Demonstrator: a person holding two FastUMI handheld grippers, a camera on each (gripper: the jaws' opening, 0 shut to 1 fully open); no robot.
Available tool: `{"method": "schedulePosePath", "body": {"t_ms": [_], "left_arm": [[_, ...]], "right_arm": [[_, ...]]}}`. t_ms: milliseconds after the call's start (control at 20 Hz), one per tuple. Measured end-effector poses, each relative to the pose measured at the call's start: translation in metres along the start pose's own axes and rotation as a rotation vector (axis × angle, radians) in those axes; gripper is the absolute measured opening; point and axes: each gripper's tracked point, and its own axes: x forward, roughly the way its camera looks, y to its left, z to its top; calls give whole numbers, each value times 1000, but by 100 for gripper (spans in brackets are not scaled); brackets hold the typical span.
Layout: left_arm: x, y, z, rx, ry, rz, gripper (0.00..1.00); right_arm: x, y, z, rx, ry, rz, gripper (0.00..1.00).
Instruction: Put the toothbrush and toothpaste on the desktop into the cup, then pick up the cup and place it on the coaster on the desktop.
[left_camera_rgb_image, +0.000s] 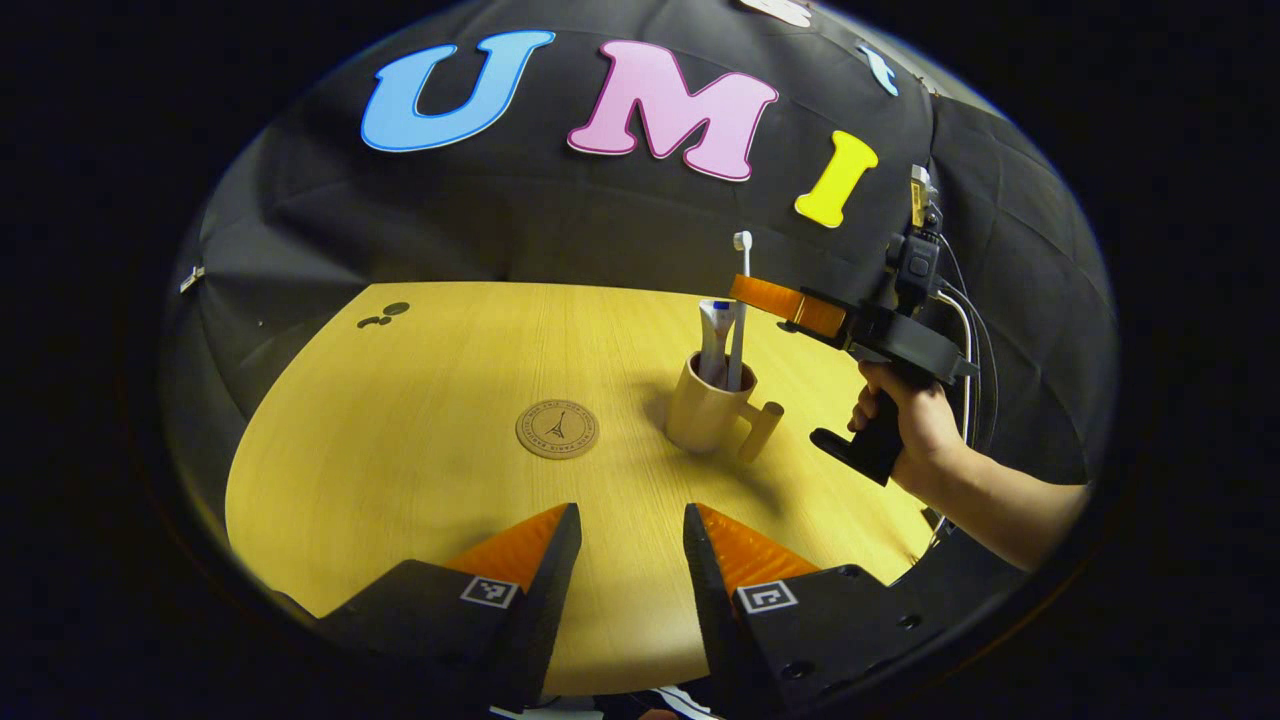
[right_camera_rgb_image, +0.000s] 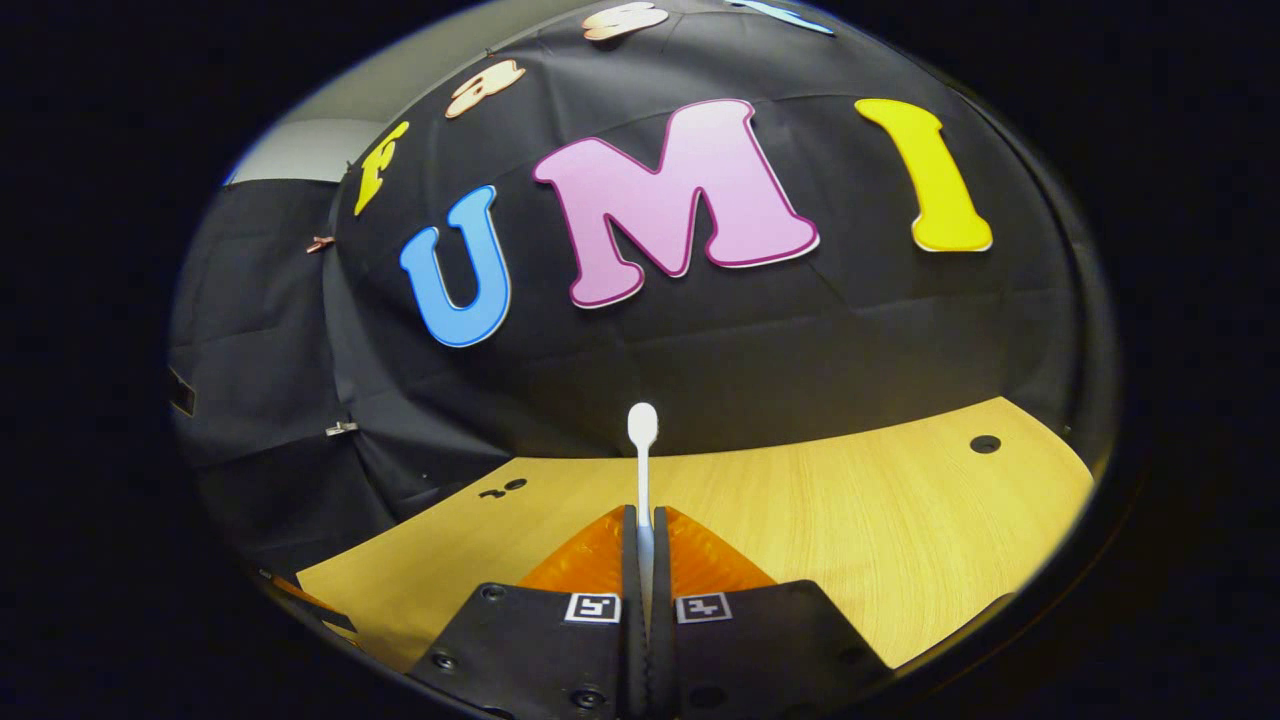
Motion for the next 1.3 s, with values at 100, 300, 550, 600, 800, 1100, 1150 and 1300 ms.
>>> {"method": "schedulePosePath", "body": {"t_ms": [100, 300, 550, 600, 800, 1100, 1150, 1300], "left_arm": [[-3, 4, -3, 11, 4, 6, 65], [-5, 6, -3, 10, 3, 3, 65], [-2, 3, -1, 18, -4, -11, 65], [-1, 2, 0, 18, -2, -16, 65], [-1, 0, 6, 24, -1, -25, 65], [-5, 1, 20, 29, -13, -32, 65], [-6, 1, 23, 27, -17, -32, 65], [-12, 2, 30, 32, -30, -31, 65]], "right_arm": [[-5, -6, -2, 28, -13, -37, 5], [-9, -20, -5, 64, -19, -99, 5], [-18, -25, -14, 71, 25, -123, 7], [-20, -25, -19, 73, 45, -124, 8], [-35, -26, -34, 77, 118, -132, 9], [-47, -24, -44, 141, 209, -147, 16], [-49, -25, -45, 148, 221, -155, 16], [-61, -24, -49, 149, 275, -167, 19]]}}
